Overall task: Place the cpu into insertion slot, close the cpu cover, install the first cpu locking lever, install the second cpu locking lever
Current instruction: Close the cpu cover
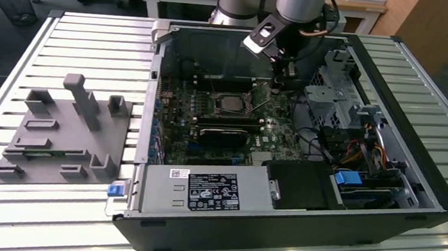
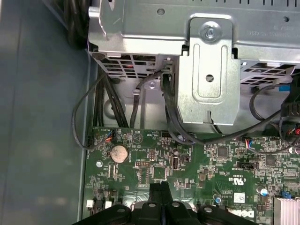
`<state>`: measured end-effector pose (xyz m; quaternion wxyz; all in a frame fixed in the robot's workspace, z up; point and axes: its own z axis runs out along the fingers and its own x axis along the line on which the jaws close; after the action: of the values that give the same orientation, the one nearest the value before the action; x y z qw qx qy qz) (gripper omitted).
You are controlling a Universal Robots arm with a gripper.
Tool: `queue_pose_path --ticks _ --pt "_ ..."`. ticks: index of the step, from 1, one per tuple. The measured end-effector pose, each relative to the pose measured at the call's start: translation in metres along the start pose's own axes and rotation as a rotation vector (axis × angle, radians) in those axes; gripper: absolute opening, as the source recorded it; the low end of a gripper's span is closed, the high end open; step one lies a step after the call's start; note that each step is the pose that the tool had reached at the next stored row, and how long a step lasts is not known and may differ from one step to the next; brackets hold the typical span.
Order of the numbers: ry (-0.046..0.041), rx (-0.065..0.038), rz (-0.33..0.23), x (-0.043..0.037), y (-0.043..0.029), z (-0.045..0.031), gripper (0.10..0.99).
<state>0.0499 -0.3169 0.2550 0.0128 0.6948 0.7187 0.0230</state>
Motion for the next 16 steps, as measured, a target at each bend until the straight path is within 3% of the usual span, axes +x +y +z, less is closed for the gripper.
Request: queue_pose_path --ticks 16 --pt "-0.0006 0.006 0.003 0.0010 0.0071 0.0067 0.106"
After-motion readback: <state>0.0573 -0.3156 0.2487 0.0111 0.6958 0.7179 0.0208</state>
